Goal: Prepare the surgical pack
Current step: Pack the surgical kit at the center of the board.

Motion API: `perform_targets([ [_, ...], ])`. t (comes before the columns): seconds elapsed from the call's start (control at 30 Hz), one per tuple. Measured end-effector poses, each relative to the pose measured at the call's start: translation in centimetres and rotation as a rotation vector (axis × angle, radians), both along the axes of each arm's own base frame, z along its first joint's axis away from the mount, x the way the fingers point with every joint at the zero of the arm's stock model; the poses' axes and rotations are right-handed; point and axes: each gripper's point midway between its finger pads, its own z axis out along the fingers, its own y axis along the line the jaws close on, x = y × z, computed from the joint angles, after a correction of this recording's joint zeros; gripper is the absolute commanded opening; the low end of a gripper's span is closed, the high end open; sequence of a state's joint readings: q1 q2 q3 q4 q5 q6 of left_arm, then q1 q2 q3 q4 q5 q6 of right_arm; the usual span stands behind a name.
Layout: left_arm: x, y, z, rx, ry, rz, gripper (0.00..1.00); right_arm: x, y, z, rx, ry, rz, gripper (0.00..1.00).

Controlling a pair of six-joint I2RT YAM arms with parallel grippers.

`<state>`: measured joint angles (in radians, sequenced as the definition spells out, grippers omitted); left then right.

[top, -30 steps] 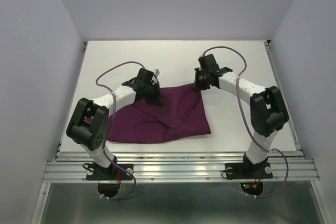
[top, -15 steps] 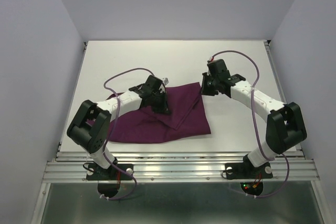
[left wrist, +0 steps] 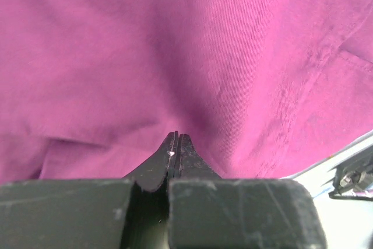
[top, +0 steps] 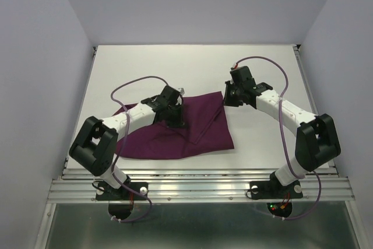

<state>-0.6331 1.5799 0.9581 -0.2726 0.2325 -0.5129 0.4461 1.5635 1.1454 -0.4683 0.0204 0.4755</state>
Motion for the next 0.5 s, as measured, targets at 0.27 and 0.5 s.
perform_targets([
  [0.27, -0.9, 2.1, -1.8, 0.063, 0.007, 0.064, 0.00, 0.0, 0.0, 0.0, 0.001, 0.000, 0.001, 0.15],
  [0.5, -0.6, 2.5, -4.0, 0.098, 0.024, 0.114, 0.00, 0.0, 0.0, 0.0, 0.001, 0.001, 0.001, 0.15],
])
